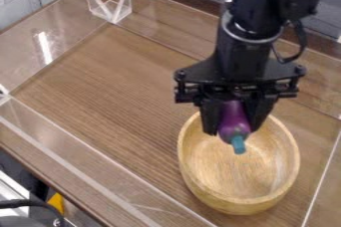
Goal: Remove the purple eggplant from inside the brown bowl and put it on the table
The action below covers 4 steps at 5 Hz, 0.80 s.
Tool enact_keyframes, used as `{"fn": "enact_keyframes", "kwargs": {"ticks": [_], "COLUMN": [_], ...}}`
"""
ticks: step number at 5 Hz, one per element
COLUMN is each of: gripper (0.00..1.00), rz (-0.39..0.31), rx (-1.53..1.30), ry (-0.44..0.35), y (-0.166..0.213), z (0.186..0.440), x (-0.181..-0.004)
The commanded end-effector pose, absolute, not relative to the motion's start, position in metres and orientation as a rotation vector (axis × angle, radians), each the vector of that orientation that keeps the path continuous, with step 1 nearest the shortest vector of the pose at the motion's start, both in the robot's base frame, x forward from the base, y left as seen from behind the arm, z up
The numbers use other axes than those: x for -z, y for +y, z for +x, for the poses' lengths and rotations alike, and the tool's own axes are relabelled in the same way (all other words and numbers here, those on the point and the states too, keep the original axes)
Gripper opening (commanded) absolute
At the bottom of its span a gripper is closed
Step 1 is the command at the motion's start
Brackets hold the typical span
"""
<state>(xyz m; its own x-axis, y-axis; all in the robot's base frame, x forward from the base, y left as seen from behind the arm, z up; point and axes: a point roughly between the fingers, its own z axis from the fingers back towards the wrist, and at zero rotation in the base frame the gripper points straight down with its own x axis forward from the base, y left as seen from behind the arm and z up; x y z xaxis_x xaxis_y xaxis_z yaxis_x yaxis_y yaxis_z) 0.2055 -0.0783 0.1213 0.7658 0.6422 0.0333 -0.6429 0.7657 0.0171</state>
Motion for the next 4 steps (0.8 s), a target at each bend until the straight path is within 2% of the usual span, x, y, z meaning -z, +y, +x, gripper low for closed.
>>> {"fn": "enact_keyframes", "kwargs": {"ticks": [1,4], "gripper": [0.0,0.0], "rz": [0.019,0.048], "rx": [-0.735,-0.782], "ry": [-0.066,-0.086], "y": [-0.0736,-0.0684], "z": [0.2079,0.2145], "x": [-0.1328,-0.1283]}}
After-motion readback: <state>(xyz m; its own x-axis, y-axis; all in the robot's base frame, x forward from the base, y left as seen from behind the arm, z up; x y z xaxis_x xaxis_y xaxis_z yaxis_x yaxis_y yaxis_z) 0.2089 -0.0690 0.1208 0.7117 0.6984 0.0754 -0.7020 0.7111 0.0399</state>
